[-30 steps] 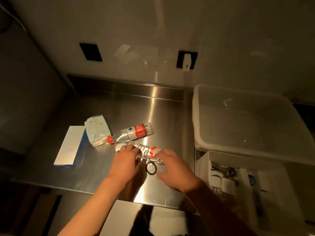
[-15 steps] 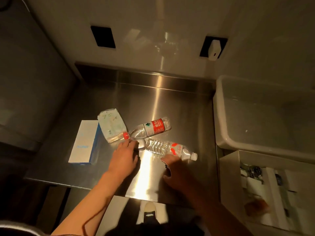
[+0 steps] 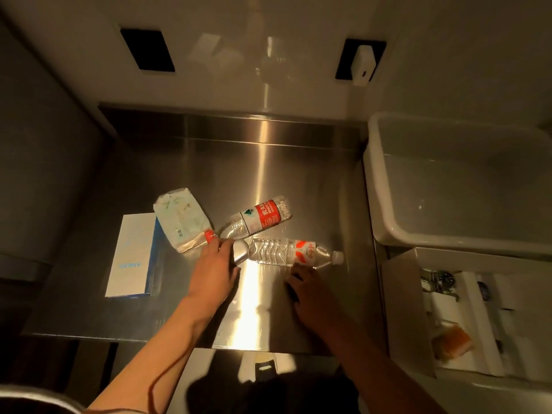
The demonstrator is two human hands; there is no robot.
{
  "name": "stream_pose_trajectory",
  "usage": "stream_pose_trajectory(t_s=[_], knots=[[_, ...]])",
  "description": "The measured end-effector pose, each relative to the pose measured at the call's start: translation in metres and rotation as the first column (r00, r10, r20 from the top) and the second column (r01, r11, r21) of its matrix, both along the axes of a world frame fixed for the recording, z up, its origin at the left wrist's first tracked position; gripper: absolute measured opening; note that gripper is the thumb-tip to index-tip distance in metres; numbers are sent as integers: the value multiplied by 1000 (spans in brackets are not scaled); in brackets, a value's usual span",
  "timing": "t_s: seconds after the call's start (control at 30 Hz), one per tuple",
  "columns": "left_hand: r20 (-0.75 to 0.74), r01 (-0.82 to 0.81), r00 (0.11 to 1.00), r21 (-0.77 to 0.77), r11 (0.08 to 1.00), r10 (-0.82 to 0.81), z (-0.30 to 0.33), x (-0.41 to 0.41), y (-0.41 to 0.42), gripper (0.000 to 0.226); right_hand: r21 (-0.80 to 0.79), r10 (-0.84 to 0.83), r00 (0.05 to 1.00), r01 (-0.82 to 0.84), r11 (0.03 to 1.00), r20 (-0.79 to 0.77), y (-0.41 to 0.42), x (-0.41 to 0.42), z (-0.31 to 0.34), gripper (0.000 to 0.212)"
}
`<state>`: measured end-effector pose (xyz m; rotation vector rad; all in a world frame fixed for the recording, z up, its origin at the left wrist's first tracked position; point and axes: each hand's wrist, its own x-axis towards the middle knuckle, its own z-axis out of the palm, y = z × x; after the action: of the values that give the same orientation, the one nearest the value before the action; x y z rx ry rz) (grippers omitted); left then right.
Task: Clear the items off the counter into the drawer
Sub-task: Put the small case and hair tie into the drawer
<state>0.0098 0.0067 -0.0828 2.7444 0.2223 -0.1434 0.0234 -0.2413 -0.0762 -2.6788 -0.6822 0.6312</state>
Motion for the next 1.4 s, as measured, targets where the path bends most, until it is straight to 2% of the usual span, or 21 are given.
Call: stream_pose_trajectory(t_s=[0.17,0.3,0.47,0.63,0.77,0.87,0.97,1.03,1.13,1.27,1.4], knots=[[-5,-50,999,-59,997,49,-5,-3,-2,58,33,-31,1000,31,999,-3,-1,-2,1,40],[8,-94,995,-177,980,97,-6,-9,-4,50,75,-59,998,61,995,-28,-1,-3,-1,45],[23,-143,988,-235,961,153,-6,-21,-1,52,107,-79,996,84,991,-51,-5,-1,-6,47],[70,-199,972,-255,946,223,6,-31,1,59,115,-83,994,91,989,-75,-7,3,-5,22],[122,-195,964,-282,939,237,26,-34,-6,61,206,-81,997,79,975,-2,-6,7,7,17],[173,-152,962,-299,942,210,44,-30,-18,58,329,-57,988,7,944,143,-7,12,25,17],[211,-101,962,-325,940,176,60,-23,-38,55,414,-111,950,-21,910,292,-21,16,41,16],[230,-67,962,-331,941,150,68,-16,-57,54,429,-168,948,38,903,269,-38,20,53,15],[265,-2,960,-338,941,96,77,-4,-92,52,458,-240,959,148,876,149,-73,29,69,16],[312,116,950,-360,926,2,86,12,-143,51,450,-328,935,237,861,134,-124,35,84,17],[344,210,936,-362,908,-80,91,26,-192,51,496,-440,891,334,801,112,-174,32,89,14]])
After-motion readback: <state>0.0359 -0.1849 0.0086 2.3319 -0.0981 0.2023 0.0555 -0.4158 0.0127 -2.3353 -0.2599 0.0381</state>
